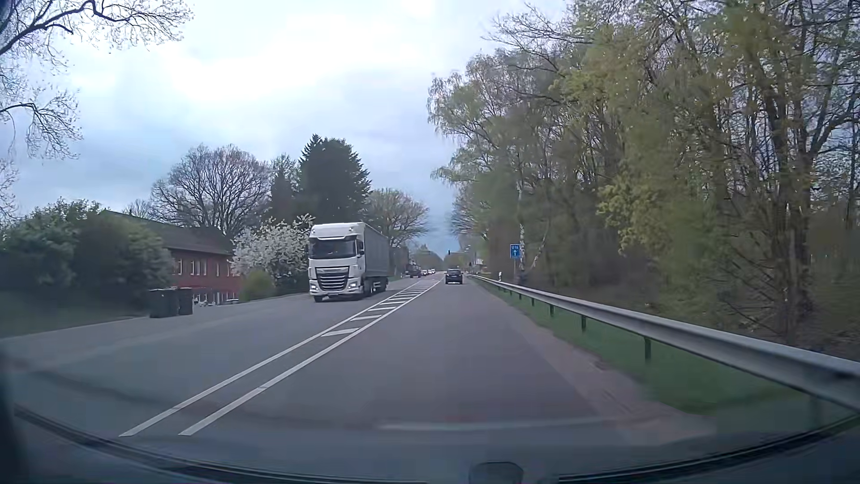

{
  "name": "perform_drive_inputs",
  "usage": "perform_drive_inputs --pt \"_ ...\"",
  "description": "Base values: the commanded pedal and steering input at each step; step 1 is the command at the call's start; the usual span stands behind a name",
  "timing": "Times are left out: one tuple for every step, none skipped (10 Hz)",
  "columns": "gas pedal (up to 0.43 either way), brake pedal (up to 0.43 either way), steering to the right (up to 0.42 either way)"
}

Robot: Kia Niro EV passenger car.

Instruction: Follow the waypoints while adhering to traffic rules and regulations

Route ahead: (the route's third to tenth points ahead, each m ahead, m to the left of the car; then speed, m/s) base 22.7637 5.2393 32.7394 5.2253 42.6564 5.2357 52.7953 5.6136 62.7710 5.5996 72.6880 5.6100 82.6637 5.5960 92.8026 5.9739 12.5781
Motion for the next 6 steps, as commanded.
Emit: perform_drive_inputs --pt "0.157 0.0 -0.001" --pt "0.157 0.0 -0.001" --pt "0.157 0.0 -0.001" --pt "0.157 0.0 -0.001" --pt "0.157 0.0 -0.001" --pt "0.169 0.006 -0.002"
